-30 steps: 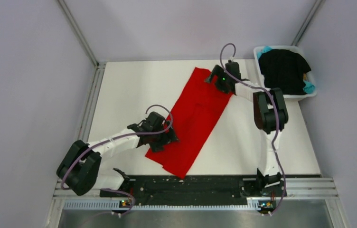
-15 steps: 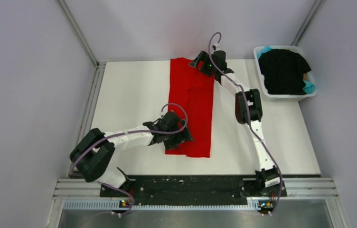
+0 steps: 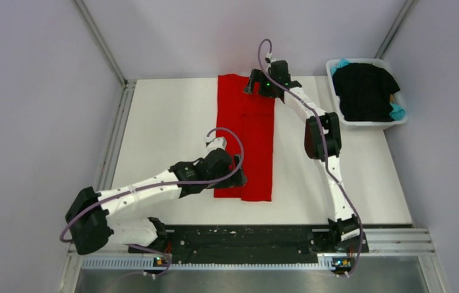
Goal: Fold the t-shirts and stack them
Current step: Rotate the tshirt 90 degrees, then grab the bottom of the folded rectangular tshirt with both arms
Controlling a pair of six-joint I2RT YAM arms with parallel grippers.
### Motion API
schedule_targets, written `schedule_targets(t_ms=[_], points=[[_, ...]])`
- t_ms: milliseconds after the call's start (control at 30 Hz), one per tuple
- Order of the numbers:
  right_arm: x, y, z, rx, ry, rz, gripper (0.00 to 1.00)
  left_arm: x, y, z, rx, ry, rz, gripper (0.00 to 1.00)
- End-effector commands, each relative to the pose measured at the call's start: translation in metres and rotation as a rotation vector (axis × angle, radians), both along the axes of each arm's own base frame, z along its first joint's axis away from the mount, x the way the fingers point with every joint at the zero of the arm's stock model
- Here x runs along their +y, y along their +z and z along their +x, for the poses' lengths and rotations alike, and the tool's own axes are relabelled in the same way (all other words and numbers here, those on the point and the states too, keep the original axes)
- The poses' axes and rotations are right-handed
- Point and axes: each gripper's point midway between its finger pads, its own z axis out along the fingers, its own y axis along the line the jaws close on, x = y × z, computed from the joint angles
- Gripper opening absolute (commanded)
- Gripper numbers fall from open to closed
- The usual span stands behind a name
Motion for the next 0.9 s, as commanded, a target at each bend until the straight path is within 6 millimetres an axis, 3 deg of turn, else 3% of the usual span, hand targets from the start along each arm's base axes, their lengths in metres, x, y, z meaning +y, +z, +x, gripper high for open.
schedule_targets(t_ms=[0, 33, 133, 233, 367, 500, 600, 700, 800, 867], points=[[-0.020, 0.112, -0.026, -0.161, 0.019, -0.143, 0.99, 0.075, 0.005, 0.019, -0.114, 0.248, 0.176, 0.99], [-0.026, 0.116, -0.036, -0.151, 0.015, -0.159, 0.99, 0.090, -0.003, 0.019, -0.105, 0.287, 0.198, 0.99], [-0.047, 0.098, -0.088, -0.030, -0.011, -0.208, 0.99, 0.114, -0.027, 0.022, -0.027, 0.342, 0.170, 0.99], [-0.063, 0.070, -0.155, 0.074, -0.065, -0.234, 0.98, 0.110, -0.048, 0.018, 0.064, 0.294, 0.064, 0.99], [-0.051, 0.042, -0.245, 0.082, -0.006, -0.228, 0.97, 0.096, -0.057, 0.014, 0.098, 0.225, 0.017, 0.93], [-0.032, 0.027, -0.315, 0.099, 0.030, -0.241, 0.97, 0.090, -0.068, 0.012, 0.135, 0.195, 0.024, 0.79], [-0.021, 0.024, -0.354, 0.079, 0.065, -0.254, 0.96, 0.084, -0.082, 0.005, 0.193, 0.169, 0.015, 0.68], [0.002, 0.022, -0.383, 0.062, 0.180, -0.242, 0.96, 0.083, -0.091, 0.003, 0.216, 0.165, 0.023, 0.40], [0.016, 0.021, -0.397, 0.028, 0.225, -0.274, 0.95, 0.079, -0.094, 0.003, 0.227, 0.146, 0.022, 0.18], [0.013, 0.018, -0.404, 0.031, 0.208, -0.313, 0.95, 0.080, -0.095, 0.002, 0.232, 0.144, 0.027, 0.06]])
